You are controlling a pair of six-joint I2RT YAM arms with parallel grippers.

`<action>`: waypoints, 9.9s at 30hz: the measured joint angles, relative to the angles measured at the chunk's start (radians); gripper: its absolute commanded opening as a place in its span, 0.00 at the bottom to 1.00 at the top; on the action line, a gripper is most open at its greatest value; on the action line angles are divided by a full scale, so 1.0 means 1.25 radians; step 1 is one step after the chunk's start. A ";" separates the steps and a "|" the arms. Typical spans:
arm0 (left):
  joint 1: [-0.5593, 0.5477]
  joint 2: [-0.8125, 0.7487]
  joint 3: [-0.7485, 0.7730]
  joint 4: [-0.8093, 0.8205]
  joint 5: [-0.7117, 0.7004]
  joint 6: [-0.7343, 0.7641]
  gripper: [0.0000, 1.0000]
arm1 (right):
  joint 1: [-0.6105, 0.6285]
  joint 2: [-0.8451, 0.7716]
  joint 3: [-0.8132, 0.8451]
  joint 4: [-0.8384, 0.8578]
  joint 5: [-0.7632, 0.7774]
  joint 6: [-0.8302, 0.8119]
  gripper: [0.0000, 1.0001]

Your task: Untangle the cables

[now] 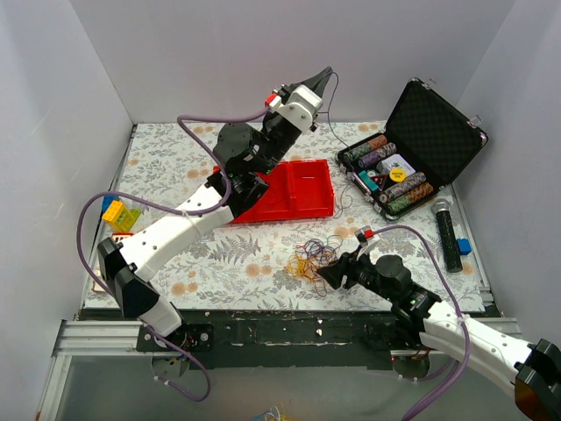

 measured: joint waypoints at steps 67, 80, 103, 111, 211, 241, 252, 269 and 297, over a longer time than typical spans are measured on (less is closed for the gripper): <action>0.142 0.293 -0.034 0.070 -0.005 0.070 0.00 | 0.000 -0.023 0.000 -0.055 0.039 0.017 0.59; 0.210 0.159 -0.258 0.091 -0.017 0.090 0.00 | 0.000 -0.025 0.000 -0.062 0.042 0.017 0.58; 0.230 0.074 -0.346 -0.236 0.150 0.312 0.00 | 0.000 -0.038 0.002 -0.112 0.063 0.007 0.59; 0.205 0.117 -0.337 -0.289 0.172 0.362 0.00 | 0.000 -0.024 0.110 -0.164 0.111 -0.034 0.71; 0.142 0.478 -0.003 -0.407 0.039 0.030 0.13 | -0.187 0.110 0.251 -0.189 0.231 0.097 0.61; 0.143 0.177 -0.060 -0.546 0.225 0.006 0.98 | -0.188 0.117 0.242 -0.197 0.240 0.071 0.61; 0.138 -0.057 -0.427 -0.721 0.450 0.175 0.61 | -0.188 0.084 0.182 -0.198 0.206 0.053 0.57; 0.088 0.089 -0.459 -0.702 0.500 0.170 0.18 | -0.188 0.078 0.157 -0.150 0.130 0.034 0.52; 0.060 0.055 -0.433 -0.702 0.457 0.178 0.00 | -0.188 0.316 0.144 0.042 -0.035 0.028 0.55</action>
